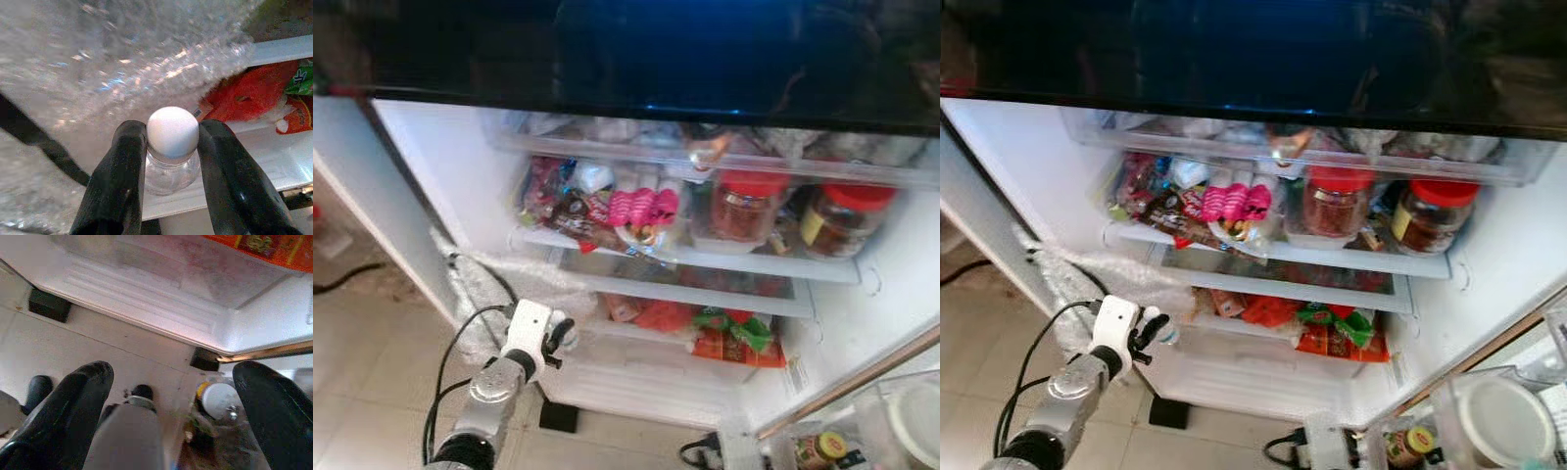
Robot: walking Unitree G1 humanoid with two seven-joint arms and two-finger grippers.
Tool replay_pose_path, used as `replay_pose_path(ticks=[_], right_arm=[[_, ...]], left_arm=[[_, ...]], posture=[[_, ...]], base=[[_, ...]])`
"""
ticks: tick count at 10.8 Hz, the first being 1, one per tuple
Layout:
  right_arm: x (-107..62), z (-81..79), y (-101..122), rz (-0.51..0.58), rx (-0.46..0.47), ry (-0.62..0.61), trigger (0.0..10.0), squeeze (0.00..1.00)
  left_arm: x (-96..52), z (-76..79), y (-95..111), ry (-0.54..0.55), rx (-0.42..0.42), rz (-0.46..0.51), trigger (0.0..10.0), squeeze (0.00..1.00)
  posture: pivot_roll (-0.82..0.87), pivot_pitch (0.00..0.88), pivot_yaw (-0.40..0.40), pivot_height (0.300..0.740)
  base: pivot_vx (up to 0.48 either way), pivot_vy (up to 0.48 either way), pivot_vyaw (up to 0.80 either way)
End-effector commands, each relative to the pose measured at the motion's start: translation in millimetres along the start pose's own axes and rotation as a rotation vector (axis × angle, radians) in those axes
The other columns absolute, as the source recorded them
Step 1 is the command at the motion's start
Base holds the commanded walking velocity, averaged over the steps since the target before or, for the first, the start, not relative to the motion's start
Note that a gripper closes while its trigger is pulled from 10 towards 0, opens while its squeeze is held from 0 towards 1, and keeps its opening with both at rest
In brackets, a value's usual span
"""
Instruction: Restocking fridge
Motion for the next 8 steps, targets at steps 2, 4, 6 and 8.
replay_pose_path(ticks=[2, 4, 6, 8], right_arm=[[-2.1, 5.2, -7, -0.021, -0.002, -0.013, 10.0, 0.00], [-0.2, -2.1, 4, 0.029, 0.000, 0.002, 10.0, 0.00], [-0.6, -0.8, 1, 0.018, -0.002, -0.002, 10.0, 0.00], [-1.9, 0.6, -1, 0.020, 0.005, -0.009, 10.0, 0.00]], left_arm=[[0.0, 0.7, 11, -0.008, 0.044, 0.047, 10.0, 0.00], [0.6, -0.7, 25, -0.001, 0.064, 0.105, 10.0, 0.00], [3.1, 7.5, 39, -0.047, 0.067, 0.155, 10.0, 0.00], [5.2, 18.9, 53, -0.088, 0.055, 0.199, 10.0, 0.00]], posture=[[-0.07, 0.082, 0.015, 0.740], [-0.07, 0.090, 0.014, 0.740], [-0.09, 0.103, 0.024, 0.740], [-0.10, 0.106, 0.039, 0.740]], base=[[0.000, 0.000, 0.00], [0.000, 0.000, 0.00], [0.000, 0.000, 0.00], [0.000, 0.000, 0.00]])
Point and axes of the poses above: a point about 5 cm out from each wrist's last joint towards the gripper, its own x axis pointing out of the wrist towards the gripper, its own y axis along the axis of the wrist's last joint, z = x × y, the point moved 5 cm from there along x, pointing out of the wrist towards the gripper, and after that the axes turned 14 degrees about x, right-handed, at the moved point
